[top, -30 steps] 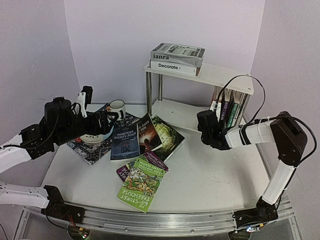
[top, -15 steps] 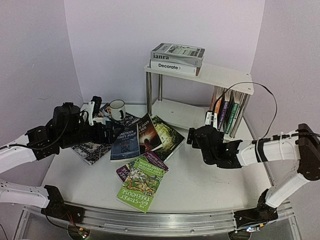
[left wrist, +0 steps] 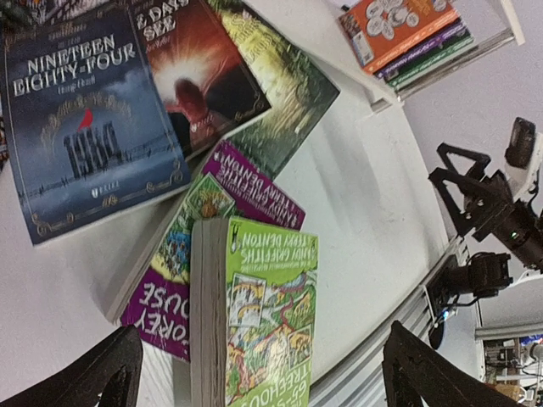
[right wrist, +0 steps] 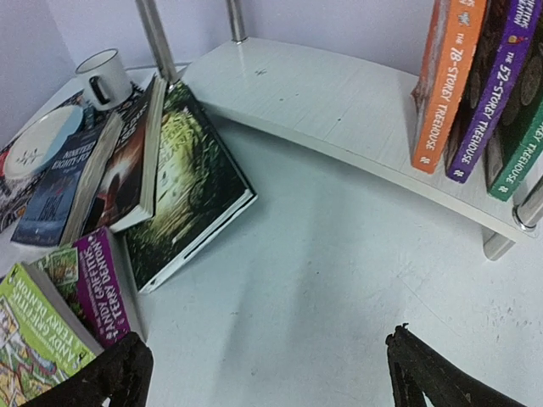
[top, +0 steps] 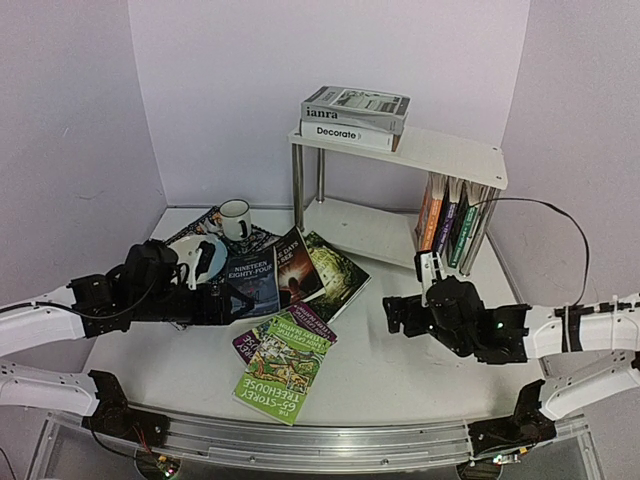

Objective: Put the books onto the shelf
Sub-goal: Place the book on the shelf, then pick up the book from the book pile, then pass from the left arm to the right

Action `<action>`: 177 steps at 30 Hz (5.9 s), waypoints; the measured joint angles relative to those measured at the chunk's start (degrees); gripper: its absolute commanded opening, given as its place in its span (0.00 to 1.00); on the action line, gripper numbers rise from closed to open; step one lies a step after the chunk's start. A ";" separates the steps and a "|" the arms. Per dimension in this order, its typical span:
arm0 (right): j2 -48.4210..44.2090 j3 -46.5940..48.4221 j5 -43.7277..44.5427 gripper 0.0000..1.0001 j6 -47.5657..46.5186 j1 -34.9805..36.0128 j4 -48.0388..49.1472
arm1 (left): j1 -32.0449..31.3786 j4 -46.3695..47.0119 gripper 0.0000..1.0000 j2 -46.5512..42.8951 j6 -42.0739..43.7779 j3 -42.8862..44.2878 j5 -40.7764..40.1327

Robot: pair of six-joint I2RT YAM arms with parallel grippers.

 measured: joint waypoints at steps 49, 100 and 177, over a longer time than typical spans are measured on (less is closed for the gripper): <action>18.49 3.37 9.13 0.94 -68.20 29.49 12.85 | -0.07 22.01 0.78 9.91 -18.06 -22.54 21.73; 4.81 0.38 8.18 0.93 -55.70 27.19 0.52 | -2.63 12.99 0.04 7.52 -18.28 -16.03 26.17; 23.46 -1.93 -5.84 0.00 -122.34 24.05 50.13 | 0.40 6.48 0.90 2.08 -5.94 -5.90 42.66</action>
